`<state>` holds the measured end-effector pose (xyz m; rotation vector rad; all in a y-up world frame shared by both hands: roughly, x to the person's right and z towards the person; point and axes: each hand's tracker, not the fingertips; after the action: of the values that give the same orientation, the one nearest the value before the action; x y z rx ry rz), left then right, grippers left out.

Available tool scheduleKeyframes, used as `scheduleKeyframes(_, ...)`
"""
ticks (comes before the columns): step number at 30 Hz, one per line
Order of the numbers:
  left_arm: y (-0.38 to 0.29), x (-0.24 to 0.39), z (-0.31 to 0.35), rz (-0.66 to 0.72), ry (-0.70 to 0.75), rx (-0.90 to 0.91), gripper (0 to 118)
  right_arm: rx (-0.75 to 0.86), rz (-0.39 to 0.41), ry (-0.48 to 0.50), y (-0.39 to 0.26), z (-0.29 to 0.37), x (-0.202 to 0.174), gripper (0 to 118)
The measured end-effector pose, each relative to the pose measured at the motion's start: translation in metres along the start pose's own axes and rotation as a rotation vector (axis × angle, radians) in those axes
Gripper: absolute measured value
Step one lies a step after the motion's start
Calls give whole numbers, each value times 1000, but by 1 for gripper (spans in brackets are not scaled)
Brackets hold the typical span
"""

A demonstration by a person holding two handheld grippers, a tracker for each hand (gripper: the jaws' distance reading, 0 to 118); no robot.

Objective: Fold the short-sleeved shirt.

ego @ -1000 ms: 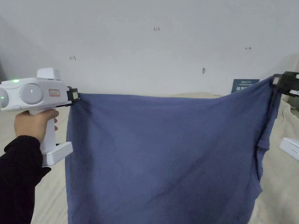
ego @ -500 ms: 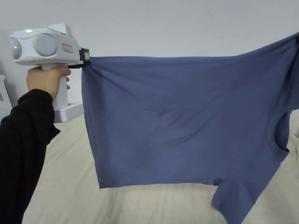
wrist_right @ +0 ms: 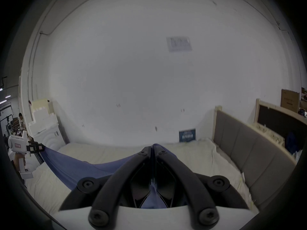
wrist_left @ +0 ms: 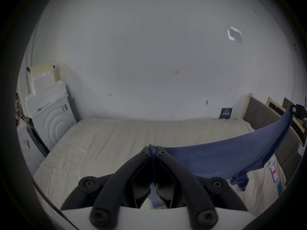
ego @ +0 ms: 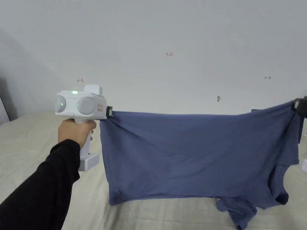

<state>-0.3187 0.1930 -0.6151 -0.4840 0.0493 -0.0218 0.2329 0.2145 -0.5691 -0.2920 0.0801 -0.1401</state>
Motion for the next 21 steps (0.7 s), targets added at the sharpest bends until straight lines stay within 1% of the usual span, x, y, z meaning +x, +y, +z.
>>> scheduleKeyframes(2,-26,6,-17,22,-4,-44,1,-45,2,-22,-32,-10,3,1)
scheduleKeyframes(3,-41,9,-24,25,-7,-61,1,-74,-2,-24,-47,-23,17,1)
scheduleKeyframes(5,-70,14,-35,17,-16,-102,1,-120,-18,-25,-79,-29,22,1)
scheduleKeyframes(8,-116,19,-40,14,-28,-150,1,-178,-65,-22,-125,-31,35,1)
scheduleKeyframes(10,-145,13,-49,12,-32,-185,1,-203,-86,-22,-155,-22,38,1)
scheduleKeyframes(14,-202,10,-38,-8,-35,-298,1,-270,-102,-15,-207,9,35,1)
scheduleKeyframes(15,-215,10,-34,-14,-28,-303,1,-274,-110,-14,-219,15,42,1)
scheduleKeyframes(18,-253,6,-14,-12,-30,-338,1,-315,-127,-6,-252,45,39,0)
scheduleKeyframes(21,-285,3,13,-12,-35,-378,1,-346,-162,4,-282,80,40,1)
